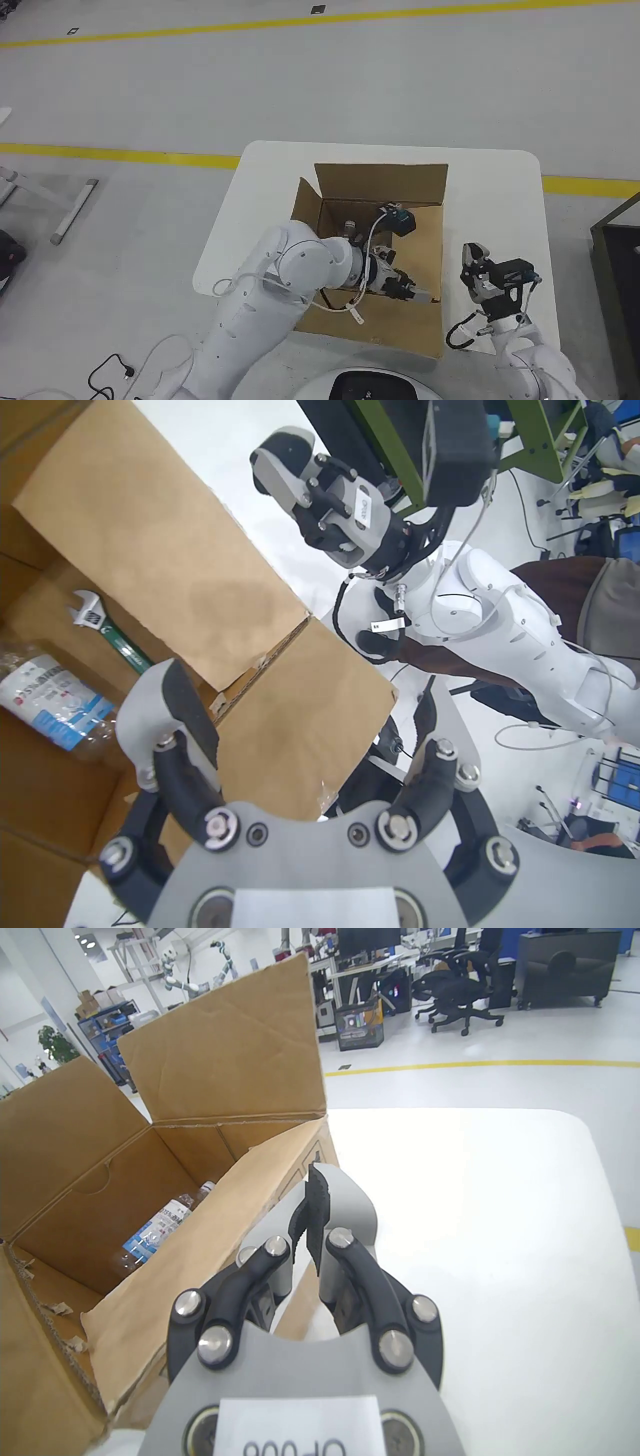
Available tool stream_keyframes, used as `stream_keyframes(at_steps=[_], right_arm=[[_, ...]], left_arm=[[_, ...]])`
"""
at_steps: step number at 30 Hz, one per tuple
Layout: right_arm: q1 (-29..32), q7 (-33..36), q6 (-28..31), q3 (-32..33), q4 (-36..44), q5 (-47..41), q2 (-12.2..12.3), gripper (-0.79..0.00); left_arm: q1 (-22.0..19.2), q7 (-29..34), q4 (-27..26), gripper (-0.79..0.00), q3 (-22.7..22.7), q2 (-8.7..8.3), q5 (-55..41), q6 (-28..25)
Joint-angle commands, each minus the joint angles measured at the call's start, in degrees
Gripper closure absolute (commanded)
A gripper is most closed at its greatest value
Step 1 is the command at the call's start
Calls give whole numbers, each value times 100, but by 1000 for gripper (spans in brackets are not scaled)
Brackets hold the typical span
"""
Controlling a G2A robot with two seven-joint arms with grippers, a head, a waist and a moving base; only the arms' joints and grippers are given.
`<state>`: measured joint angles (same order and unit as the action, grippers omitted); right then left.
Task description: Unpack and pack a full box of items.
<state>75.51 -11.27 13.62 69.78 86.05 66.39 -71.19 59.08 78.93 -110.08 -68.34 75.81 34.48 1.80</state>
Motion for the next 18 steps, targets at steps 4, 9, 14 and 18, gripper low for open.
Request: stream_keyframes(at_steps=[4, 9, 14, 18], right_arm=[[594, -75, -49, 553, 668, 414, 121, 0], [1067, -318, -127, 898, 1071, 845, 193, 0], [1431, -640, -125, 1157, 1364, 1067, 236, 0], [1616, -650, -144, 1299, 1529, 1136, 255, 0]], left_arm=[[-435, -324, 1036, -785, 336, 59, -353, 20], [-768, -428, 1660, -785, 390, 86, -638, 85], [-768, -428, 1660, -785, 390, 86, -638, 85], [-768, -428, 1660, -785, 390, 86, -638, 85]])
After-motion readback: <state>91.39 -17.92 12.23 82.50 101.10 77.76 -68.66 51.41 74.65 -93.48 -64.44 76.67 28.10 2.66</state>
